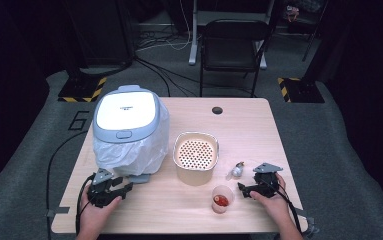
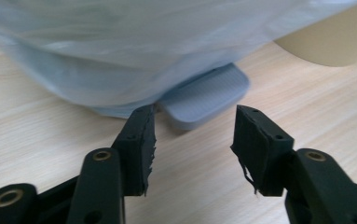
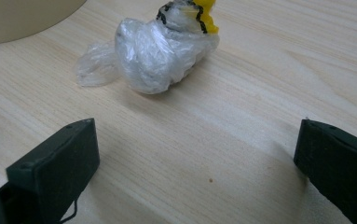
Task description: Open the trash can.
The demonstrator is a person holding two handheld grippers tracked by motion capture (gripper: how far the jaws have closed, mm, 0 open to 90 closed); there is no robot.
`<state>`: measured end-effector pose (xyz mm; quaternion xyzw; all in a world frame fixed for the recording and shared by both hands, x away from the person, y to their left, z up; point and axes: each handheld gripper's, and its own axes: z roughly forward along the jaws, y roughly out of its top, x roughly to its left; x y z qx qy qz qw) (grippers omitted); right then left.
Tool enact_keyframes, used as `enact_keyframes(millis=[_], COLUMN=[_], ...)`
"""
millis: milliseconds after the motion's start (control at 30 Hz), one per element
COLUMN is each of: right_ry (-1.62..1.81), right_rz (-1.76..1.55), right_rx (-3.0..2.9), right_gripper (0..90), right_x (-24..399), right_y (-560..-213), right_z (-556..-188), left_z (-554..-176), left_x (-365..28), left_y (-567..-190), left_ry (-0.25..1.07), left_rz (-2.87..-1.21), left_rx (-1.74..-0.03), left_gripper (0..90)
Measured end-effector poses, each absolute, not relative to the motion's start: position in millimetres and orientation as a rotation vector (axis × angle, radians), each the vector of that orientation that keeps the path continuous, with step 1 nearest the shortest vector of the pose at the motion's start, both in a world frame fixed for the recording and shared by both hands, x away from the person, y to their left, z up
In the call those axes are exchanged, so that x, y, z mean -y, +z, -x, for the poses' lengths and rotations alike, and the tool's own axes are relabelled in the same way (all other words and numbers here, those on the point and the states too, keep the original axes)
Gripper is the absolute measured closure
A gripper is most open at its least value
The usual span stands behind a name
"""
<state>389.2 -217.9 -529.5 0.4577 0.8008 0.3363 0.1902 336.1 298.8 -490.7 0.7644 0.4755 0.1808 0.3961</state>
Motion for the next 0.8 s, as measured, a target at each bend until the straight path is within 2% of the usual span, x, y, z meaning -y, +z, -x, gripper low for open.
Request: enact_keyframes(millis=[167,300,433,467,567,600,667,800], right_ry=[0.941,0.941,0.941,0.941,0.941,0.942,0.941,0.941], right_rz=[-1.291,-1.292,-1.292,-1.292,-1.291,-1.292,-1.292,-1.292], right_rx=[-2.249,-2.248,-2.248,-2.248,-2.248,-2.248,-2.248,-2.248], right_gripper=[0.0,0.0,0.0,0.0,0.0,0.0,0.0,0.0], right_x=[217.8,217.7,217.7,217.7,217.7,217.7,217.7,217.7], right_y=[-529.4,-529.4,-529.4,-529.4,-529.4,-529.4,-529.4,-529.4], right_z=[-388.8,-388.8,-388.8,-388.8,-388.8,-388.8,-388.8,-388.8], left_z=[-335.1,-337.8,-343.6,-342.2,-343.8,-346.2,-346.0,-346.7], left_x=[-280.9,-272.6,-269.2,-265.4,-261.2,-260.6,-256.7,-250.6], left_y=[-490.9,-490.0,-490.3,-491.0,-492.8,-494.6,-495.1,-498.1], left_ry=[0.39,0.396,0.422,0.402,0.431,0.498,0.53,0.539], left_rz=[-1.907,-1.891,-1.896,-1.85,-1.838,-1.825,-1.791,-1.772], left_rx=[-1.249,-1.248,-1.25,-1.313,-1.337,-1.325,-1.368,-1.433], left_gripper=[53.3,54.4,60.5,60.5,62.2,62.3,61.7,60.9])
